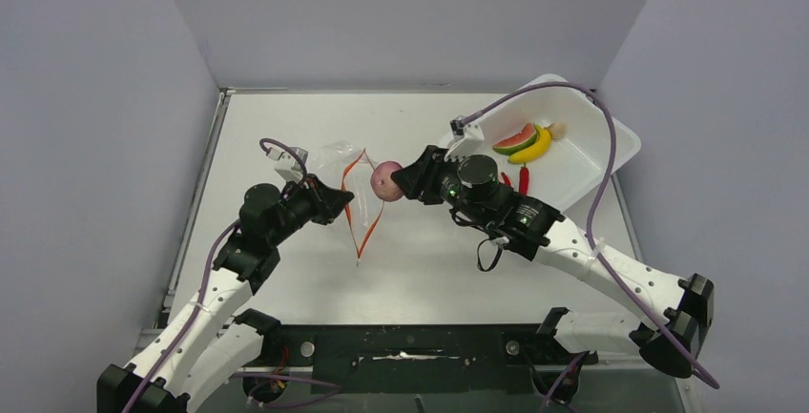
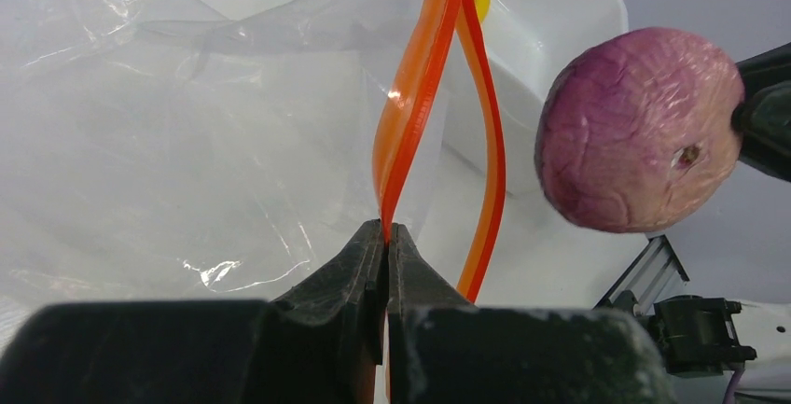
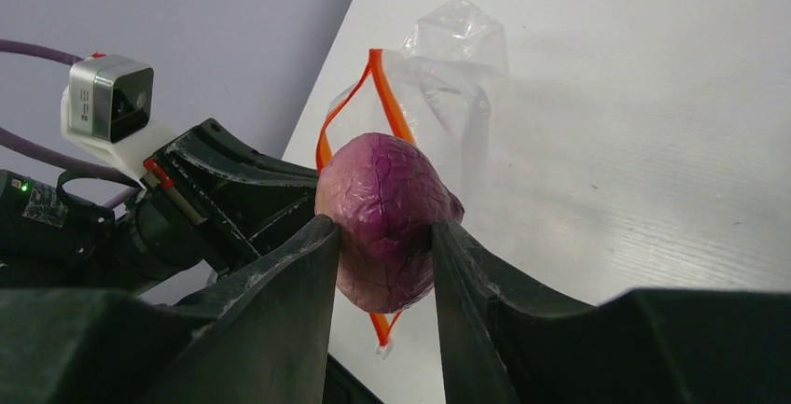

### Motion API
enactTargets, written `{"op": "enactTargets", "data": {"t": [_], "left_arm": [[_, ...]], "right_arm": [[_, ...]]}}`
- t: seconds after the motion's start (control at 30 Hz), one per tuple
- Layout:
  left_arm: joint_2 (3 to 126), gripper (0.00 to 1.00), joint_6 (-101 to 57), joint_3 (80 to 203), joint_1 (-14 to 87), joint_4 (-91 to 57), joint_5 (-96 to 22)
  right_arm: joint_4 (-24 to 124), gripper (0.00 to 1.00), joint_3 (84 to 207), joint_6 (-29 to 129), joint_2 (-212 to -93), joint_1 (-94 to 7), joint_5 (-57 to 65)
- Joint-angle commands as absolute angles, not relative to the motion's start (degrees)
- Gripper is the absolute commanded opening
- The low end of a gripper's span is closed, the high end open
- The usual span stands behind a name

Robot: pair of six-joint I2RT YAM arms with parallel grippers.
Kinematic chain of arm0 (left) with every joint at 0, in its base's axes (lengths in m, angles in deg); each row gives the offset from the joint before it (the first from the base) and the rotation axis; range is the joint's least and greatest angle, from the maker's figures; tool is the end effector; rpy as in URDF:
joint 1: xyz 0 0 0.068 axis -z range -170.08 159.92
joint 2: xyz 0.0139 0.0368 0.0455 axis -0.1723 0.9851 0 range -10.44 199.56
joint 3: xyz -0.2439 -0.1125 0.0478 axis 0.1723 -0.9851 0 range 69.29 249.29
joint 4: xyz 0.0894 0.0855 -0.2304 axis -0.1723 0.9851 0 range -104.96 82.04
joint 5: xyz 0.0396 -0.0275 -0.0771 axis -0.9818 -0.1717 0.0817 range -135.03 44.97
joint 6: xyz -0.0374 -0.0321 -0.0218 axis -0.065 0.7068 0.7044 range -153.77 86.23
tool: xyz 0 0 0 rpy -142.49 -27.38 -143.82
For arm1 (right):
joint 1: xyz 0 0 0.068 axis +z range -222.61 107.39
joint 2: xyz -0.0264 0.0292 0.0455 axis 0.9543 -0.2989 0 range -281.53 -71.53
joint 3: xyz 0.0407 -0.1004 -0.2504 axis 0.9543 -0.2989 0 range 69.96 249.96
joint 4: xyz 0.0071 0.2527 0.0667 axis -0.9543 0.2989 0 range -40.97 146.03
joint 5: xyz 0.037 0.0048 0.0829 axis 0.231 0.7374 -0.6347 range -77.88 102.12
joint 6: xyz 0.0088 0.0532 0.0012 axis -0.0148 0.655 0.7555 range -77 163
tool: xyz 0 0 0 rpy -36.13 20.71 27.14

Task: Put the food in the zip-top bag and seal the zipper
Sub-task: Place the fake vegetable in the zipper food storage bag.

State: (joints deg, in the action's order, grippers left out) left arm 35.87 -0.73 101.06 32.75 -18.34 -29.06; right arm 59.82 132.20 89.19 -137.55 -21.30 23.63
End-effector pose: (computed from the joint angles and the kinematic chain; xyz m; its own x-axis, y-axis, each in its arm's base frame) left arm 0.1770 -0.0851 0.2800 -0.4885 -0.3631 -0.7934 0.4240 0.6959 -0.5796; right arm 0.1722 0.2036 0.3711 -0.5737 0.4149 -0.7062 -0.3323 0.6701 0.6637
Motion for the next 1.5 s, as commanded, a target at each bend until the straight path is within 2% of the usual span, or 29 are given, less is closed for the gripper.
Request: {"op": "enactTargets", "data": {"t": [0.0, 0.23, 0.6, 0.97, 1.2, 1.47], "left_arm": [[35.1, 0.0, 0.2, 102.2, 32.9, -22.5, -27.8], [34.1, 0.0, 1.4, 100.4, 32.9, -23.3, -26.7], [31.9, 0.0, 2.8, 101.4, 32.9, -23.2, -23.1], [30.6, 0.0, 5.2, 100.4, 32.9, -24.5, -23.1], [31.0, 0.0, 3.8, 100.1, 32.9, -23.8, -24.0], [32.0, 0.0, -6.2, 103.0, 32.9, -15.9, -24.3]], "right_arm": [[51.5, 0.24, 131.8, 92.8, -139.7, -18.6, 21.8], [50.2, 0.24, 131.9, 94.0, -143.5, -17.2, 20.8], [55.9, 0.24, 132.1, 91.1, -147.1, -17.1, 29.4], [56.2, 0.25, 132.8, 89.8, -148.7, -17.1, 28.3], [58.1, 0.36, 133.7, 84.6, -145.9, -17.1, 27.3], [69.0, 0.54, 138.3, 75.6, -143.9, -18.0, 30.2]]}}
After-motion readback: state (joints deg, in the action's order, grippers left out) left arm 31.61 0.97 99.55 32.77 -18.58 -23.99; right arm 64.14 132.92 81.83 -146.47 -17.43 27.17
